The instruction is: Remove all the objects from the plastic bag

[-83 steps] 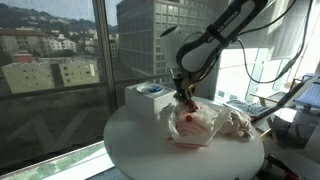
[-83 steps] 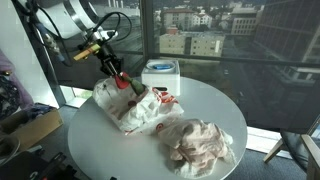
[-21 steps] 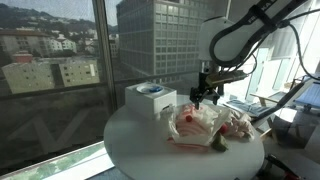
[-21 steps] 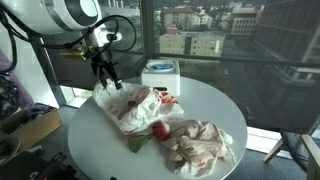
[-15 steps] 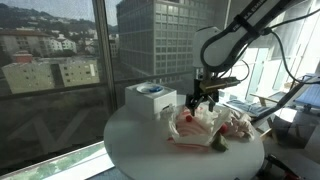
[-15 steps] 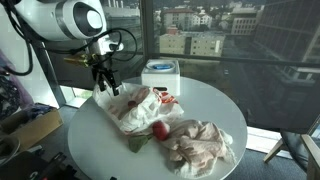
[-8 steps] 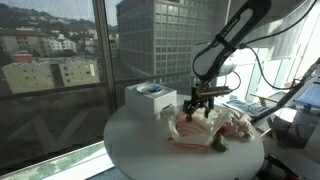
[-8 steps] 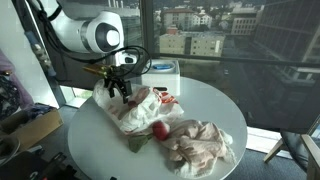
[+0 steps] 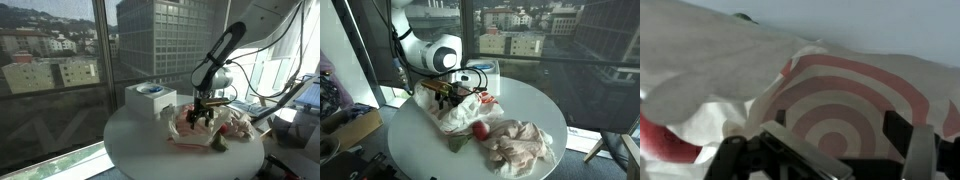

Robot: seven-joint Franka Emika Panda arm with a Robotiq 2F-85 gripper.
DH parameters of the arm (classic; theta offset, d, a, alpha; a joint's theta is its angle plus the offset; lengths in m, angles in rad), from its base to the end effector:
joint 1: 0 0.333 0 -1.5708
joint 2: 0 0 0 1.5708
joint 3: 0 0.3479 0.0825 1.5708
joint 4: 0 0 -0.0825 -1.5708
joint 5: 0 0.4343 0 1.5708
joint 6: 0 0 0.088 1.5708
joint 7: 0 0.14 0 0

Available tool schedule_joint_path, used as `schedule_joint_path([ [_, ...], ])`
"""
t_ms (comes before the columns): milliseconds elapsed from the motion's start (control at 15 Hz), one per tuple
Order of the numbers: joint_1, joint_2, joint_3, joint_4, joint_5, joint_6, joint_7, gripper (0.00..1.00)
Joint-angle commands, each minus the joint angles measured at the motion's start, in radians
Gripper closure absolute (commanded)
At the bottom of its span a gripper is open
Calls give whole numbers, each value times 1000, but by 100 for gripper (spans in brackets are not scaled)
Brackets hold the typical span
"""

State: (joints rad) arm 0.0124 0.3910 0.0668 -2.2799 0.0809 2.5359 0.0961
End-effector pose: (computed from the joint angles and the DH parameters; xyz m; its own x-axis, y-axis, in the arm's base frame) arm 0.5459 0.0465 0.1235 0.9862 -0.0854 -0.1420 -0.0931 -0.9945 -0.0487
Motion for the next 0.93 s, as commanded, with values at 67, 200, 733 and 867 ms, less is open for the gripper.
schedule_joint_path([
  [67,11,92,-6,27,-7,96,-55,0],
  [200,27,116,-25,28,-25,170,-31,0],
  [733,186,153,-180,65,-184,375,93,0],
  [867,204,176,-215,88,-197,403,105,0],
])
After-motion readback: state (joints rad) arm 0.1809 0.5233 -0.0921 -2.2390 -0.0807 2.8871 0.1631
